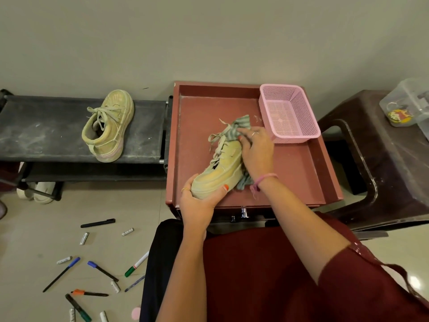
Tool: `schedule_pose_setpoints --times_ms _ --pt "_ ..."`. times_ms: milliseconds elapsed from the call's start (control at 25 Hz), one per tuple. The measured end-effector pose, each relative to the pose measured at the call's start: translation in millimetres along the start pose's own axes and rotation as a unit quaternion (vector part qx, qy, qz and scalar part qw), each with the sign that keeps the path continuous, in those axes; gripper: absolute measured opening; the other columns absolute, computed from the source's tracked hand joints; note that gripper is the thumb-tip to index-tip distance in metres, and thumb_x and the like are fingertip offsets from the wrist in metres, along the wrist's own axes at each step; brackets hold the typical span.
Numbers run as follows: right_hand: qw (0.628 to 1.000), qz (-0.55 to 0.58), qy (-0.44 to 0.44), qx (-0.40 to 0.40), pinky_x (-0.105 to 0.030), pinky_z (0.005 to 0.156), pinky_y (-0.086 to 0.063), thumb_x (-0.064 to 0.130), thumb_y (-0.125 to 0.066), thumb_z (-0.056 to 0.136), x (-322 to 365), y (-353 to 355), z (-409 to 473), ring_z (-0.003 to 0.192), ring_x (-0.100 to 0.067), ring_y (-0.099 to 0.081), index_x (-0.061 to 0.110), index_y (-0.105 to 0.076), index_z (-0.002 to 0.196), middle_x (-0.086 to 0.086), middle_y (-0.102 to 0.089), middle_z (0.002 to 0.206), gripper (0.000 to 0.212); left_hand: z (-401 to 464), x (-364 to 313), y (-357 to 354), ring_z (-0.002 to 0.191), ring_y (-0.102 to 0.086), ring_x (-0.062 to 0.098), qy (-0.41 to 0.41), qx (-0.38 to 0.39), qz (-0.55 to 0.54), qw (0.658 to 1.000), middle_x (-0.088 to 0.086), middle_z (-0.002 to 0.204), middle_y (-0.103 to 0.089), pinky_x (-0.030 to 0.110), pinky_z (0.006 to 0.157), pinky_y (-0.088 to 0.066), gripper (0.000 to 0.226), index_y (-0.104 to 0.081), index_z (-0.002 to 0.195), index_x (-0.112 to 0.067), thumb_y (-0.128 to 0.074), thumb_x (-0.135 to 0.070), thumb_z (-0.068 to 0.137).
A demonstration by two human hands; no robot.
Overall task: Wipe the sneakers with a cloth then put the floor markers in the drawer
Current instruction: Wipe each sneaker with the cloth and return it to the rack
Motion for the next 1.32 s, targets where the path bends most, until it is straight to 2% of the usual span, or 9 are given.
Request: schedule_pose_setpoints --times_ms 160,320,480,640,800,1040,1120,1200,1320 --pt "0.984 0.031 -0.177 -0.01 -0.021 0.086 -0.037 0.016 -0.057 0.092 -55.8 8.2 22.1 0.101 -0.025 -0.061 0.014 -0.068 0.114 -0.011 -0.068 0.109 0.025 1.3 0.9 0.3 0.107 -0.062 0.01 0.018 0.006 -0.013 1.0 -0.005 0.117 -0.063 0.03 0.091 -0.053 0.076 -0.055 0.125 -0.024 -0.092 -0.026 0.059" --pt "0.995 0.09 -0.035 0.004 -0.012 0.088 -0.038 0.014 -0.059 0.092 -5.1 3.6 -49.1 0.098 -0.014 -0.057 0.016 -0.07 0.109 -0.004 -0.066 0.106 0.021 5.6 2.4 1.8 0.1 -0.066 0.011 0.043 -0.002 -0.054 0.998 -0.003 0.108 -0.068 0.023 0.081 -0.053 0.06 -0.06 0.118 -0.021 -0.088 -0.023 0.064" --pt "0.993 0.104 0.054 0.0 -0.024 0.088 -0.046 0.009 -0.06 0.09 19.6 6.2 -114.4 0.1 -0.016 -0.059 0.018 -0.07 0.11 -0.003 -0.061 0.108 0.024 6.2 5.1 0.2 0.099 -0.068 0.012 0.057 0.015 -0.075 0.995 -0.002 0.107 -0.071 0.029 0.083 -0.055 0.071 -0.062 0.118 -0.019 -0.091 -0.032 0.055" --pt "0.995 0.072 -0.003 -0.07 -0.027 0.084 -0.046 0.007 -0.061 0.088 -19.6 9.1 -54.8 0.09 -0.016 -0.057 0.015 -0.071 0.106 -0.006 -0.062 0.099 0.022 7.7 14.5 -3.7 0.102 -0.067 0.013 0.085 0.01 -0.073 0.994 -0.002 0.109 -0.071 0.034 0.091 -0.054 0.085 -0.063 0.118 -0.018 -0.09 -0.046 0.042" --pt "0.997 0.026 -0.025 -0.074 -0.011 0.082 -0.029 0.007 -0.059 0.089 -27.0 -6.0 -36.6 0.093 -0.026 -0.053 0.012 -0.07 0.109 -0.009 -0.061 0.106 0.024 4.6 18.4 -10.3 0.101 -0.067 0.013 0.123 0.003 -0.104 0.987 -0.001 0.11 -0.07 0.035 0.093 -0.054 0.093 -0.058 0.122 -0.014 -0.091 -0.044 0.04" --pt "0.991 0.022 -0.13 -0.035 -0.019 0.087 -0.035 0.013 -0.056 0.092 -65.9 10.9 -5.5 0.102 -0.024 -0.054 0.013 -0.068 0.113 -0.009 -0.063 0.111 0.024 1.1 9.9 -1.5 0.099 -0.068 0.014 0.099 0.007 -0.12 0.988 0.002 0.107 -0.071 0.029 0.085 -0.053 0.046 -0.064 0.109 -0.014 -0.085 -0.019 0.068" --pt "0.971 0.132 -0.198 0.041 -0.026 0.094 -0.043 0.017 -0.058 0.092 -90.9 20.3 4.7 0.103 -0.021 -0.059 0.016 -0.067 0.114 -0.005 -0.067 0.109 0.023 0.2 5.6 0.0 0.097 -0.068 0.013 0.093 0.033 -0.136 0.986 0.003 0.106 -0.071 0.028 0.082 -0.053 0.035 -0.065 0.107 -0.012 -0.079 -0.013 0.075" --pt "0.903 0.334 -0.256 0.087 -0.031 0.089 -0.049 0.017 -0.055 0.094 -94.2 25.5 2.3 0.097 -0.016 -0.062 0.018 -0.067 0.105 -0.001 -0.069 0.103 0.017 -0.2 4.1 -0.6 0.092 -0.067 0.011 0.108 0.052 -0.17 0.978 0.003 0.104 -0.069 0.024 0.077 -0.054 0.024 -0.064 0.106 -0.01 -0.07 -0.01 0.083" --pt "0.832 0.465 -0.279 0.117 -0.033 0.082 -0.05 0.022 -0.058 0.091 -74.3 32.1 -13.2 0.091 -0.019 -0.061 0.016 -0.063 0.096 -0.003 -0.068 0.096 0.009 -2.4 5.8 -4.1 0.082 -0.059 0.008 0.147 0.047 -0.235 0.96 0.004 0.106 -0.064 0.014 0.064 -0.053 0.035 -0.057 0.12 -0.007 -0.065 -0.019 0.088"
Point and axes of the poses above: each hand's wrist, its own z-axis towards the middle knuckle, its own y-axis out of the back of the hand, x = y × z, the point moved 7 cm from there along z, towards the middle knuckle
